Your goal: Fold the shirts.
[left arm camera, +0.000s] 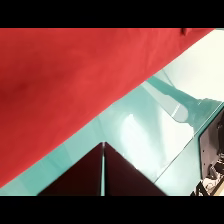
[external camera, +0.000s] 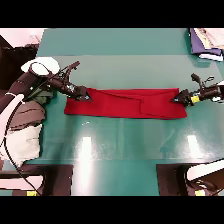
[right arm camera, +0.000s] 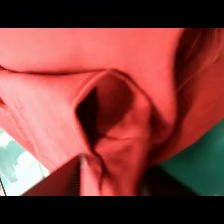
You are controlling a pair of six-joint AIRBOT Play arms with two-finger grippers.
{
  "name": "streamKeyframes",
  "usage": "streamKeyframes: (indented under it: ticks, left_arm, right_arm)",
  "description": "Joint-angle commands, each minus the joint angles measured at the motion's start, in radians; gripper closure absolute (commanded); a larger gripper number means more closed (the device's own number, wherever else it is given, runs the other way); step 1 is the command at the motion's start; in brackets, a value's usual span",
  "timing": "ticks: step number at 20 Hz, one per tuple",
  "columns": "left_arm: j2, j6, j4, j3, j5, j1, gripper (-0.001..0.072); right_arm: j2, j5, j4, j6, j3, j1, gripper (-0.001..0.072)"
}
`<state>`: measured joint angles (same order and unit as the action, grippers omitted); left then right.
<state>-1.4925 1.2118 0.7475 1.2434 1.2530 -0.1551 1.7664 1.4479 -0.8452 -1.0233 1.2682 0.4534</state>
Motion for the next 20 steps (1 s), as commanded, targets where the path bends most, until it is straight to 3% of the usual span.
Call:
streamKeyframes:
  ticks: [1,2,3,6,12,16,20]
  left_arm:
    - [0.0,0.019,0.019,0.0,-0.004,-0.003,0.0686]
    - [0.0,0.019,0.021,0.0,-0.003,-0.003,0.0686]
    - [0.0,0.029,0.025,0.0,-0.006,-0.005,0.0686]
    - [0.0,0.075,0.035,0.001,-0.034,-0.039,0.0686]
    - [-0.025,0.073,0.039,0.03,-0.238,-0.211,0.0687]
    - [-0.18,0.076,0.039,0.226,-0.196,-0.291,0.0686]
    - [-0.362,0.134,0.066,0.413,-0.166,-0.333,0.0687]
  right_arm:
    - [0.004,0.003,0.073,0.03,0.003,-0.019,0.0506]
    - [0.0,0.004,0.071,0.031,0.003,-0.019,0.0658]
    - [-0.013,0.005,0.068,0.031,0.003,-0.019,0.0695]
    - [-0.085,0.003,0.071,0.026,0.003,-0.02,0.0697]
    - [-0.278,0.034,0.069,-0.123,0.044,-0.09,0.0698]
    - [-0.297,0.114,0.07,-0.243,0.258,-0.233,0.0698]
    - [-0.289,0.114,0.068,-0.327,0.47,-0.404,0.0698]
